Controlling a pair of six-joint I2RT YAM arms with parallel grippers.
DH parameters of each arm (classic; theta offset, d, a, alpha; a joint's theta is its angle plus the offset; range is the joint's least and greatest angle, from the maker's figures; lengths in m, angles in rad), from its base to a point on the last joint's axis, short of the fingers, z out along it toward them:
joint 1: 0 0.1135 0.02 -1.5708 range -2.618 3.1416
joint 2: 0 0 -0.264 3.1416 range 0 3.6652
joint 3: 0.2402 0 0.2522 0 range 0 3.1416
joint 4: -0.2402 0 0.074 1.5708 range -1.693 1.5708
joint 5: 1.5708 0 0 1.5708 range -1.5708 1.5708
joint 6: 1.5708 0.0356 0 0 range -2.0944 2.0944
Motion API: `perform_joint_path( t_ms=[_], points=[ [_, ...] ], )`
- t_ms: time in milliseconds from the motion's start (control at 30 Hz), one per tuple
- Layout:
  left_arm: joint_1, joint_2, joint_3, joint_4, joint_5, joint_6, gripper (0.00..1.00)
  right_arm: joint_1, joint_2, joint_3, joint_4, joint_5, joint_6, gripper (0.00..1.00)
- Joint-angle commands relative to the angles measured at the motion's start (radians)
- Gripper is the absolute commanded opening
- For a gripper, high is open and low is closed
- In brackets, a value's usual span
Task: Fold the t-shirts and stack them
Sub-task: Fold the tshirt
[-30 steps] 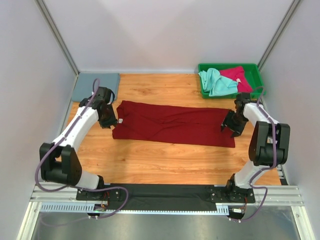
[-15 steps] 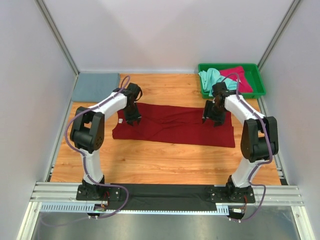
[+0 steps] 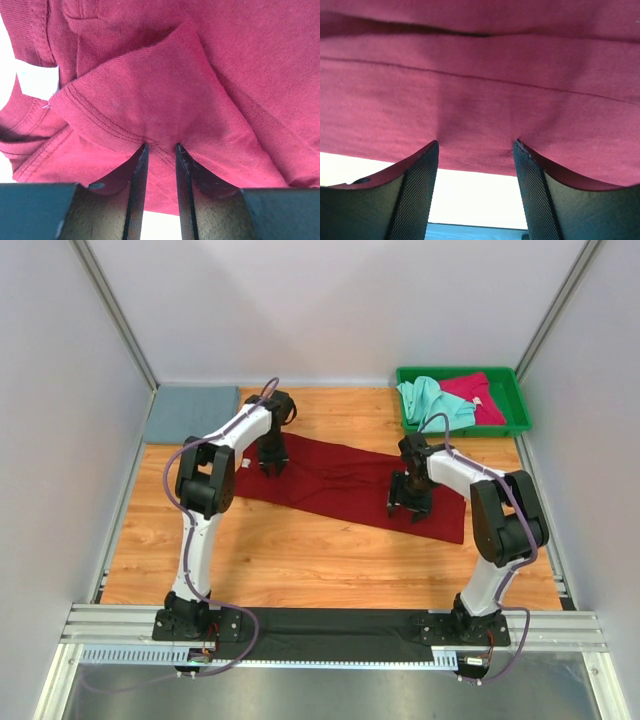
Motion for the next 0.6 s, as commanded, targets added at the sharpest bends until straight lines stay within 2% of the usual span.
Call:
perform_joint_path(
  t_ms=[0, 167, 267, 433, 567],
  points=[
    [0.004, 0.089, 0.1, -0.038, -0.04, 0.117, 0.35, 0.046, 0.041, -0.093, 0.081, -0.023, 0.088, 0.63],
    [0.004, 0.174, 0.282, -0.057, -0.016, 0.198, 0.35, 0.138, 0.0, -0.182, 0.141, -0.114, 0.251, 0.64],
    [0.004, 0.202, 0.321, -0.017, -0.008, 0.229, 0.35, 0.227, -0.025, -0.186, 0.196, -0.176, 0.376, 0.64],
    [0.006, 0.286, 0.453, 0.027, 0.043, 0.312, 0.36, 0.403, -0.003, -0.127, 0.314, -0.267, 0.572, 0.65],
    [0.014, 0.292, 0.45, 0.13, 0.069, 0.428, 0.36, 0.522, 0.047, -0.037, 0.365, -0.302, 0.683, 0.65]
  ],
)
